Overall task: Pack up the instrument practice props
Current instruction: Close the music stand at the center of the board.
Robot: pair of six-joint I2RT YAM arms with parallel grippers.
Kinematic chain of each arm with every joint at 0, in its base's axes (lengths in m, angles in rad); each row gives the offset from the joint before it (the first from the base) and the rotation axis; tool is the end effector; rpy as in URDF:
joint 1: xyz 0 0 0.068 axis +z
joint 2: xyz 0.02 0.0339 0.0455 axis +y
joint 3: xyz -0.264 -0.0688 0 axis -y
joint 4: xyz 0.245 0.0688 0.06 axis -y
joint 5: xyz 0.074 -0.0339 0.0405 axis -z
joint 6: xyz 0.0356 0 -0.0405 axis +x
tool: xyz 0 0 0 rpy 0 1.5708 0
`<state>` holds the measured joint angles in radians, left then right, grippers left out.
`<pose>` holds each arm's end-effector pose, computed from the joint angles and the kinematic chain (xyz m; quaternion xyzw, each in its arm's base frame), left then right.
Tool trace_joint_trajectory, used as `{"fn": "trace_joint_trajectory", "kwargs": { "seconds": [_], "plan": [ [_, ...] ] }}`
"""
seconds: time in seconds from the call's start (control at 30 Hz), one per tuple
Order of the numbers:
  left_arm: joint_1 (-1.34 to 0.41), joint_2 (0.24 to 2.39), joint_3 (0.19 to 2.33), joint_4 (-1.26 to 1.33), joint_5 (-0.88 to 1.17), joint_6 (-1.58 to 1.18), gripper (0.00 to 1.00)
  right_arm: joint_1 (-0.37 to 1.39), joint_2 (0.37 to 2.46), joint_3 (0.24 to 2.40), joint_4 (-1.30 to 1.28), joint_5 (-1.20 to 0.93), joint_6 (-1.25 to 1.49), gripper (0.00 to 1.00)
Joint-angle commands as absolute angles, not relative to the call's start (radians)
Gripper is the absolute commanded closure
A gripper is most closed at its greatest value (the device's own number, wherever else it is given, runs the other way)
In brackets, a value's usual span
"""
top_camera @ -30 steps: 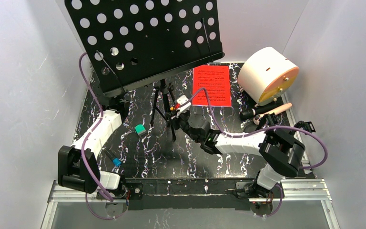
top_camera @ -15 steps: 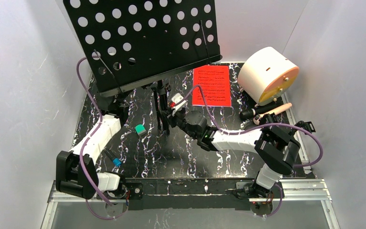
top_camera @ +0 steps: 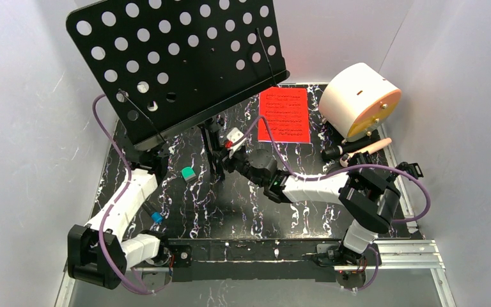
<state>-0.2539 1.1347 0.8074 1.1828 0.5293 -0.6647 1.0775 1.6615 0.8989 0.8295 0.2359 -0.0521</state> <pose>0.2166 -0.0748 0.4099 0.1710 0.3808 -0.4829 0.7698 0.1830 0.3227 0.2578 -0.2905 0.6190 0.2857 0.6715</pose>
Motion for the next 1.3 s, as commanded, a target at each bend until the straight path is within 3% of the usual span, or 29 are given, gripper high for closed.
{"fn": "trace_joint_trajectory", "kwargs": {
  "seconds": [0.0, 0.1, 0.33, 0.5, 0.7, 0.93, 1.27],
  "plan": [
    [-0.276, 1.121, 0.785, 1.055, 0.496, -0.659, 1.00, 1.075, 1.585, 0.912, 1.103, 0.248, -0.078, 0.55],
    [-0.277, 1.116, 0.792, 1.010, 0.473, -0.620, 1.00, 1.075, 1.597, 0.912, 1.100, 0.246, -0.087, 0.35],
    [-0.278, 1.105, 0.810, 0.916, 0.430, -0.563, 1.00, 1.069, 1.650, 0.959, 1.085, 0.238, -0.087, 0.15],
    [-0.276, 1.101, 0.813, 0.897, 0.420, -0.555, 1.00, 1.068, 1.715, 0.999, 1.109, 0.250, -0.083, 0.09],
    [-0.276, 1.097, 0.803, 0.881, 0.394, -0.555, 1.00, 1.059, 1.813, 1.047, 1.142, 0.271, -0.087, 0.09],
    [-0.277, 1.085, 0.799, 0.859, 0.351, -0.560, 1.00, 1.051, 1.881, 1.086, 1.157, 0.248, -0.105, 0.20],
    [-0.276, 1.017, 0.830, 0.675, 0.203, -0.633, 1.00, 1.049, 1.758, 1.014, 1.080, 0.109, -0.092, 0.68]
  ]
}}
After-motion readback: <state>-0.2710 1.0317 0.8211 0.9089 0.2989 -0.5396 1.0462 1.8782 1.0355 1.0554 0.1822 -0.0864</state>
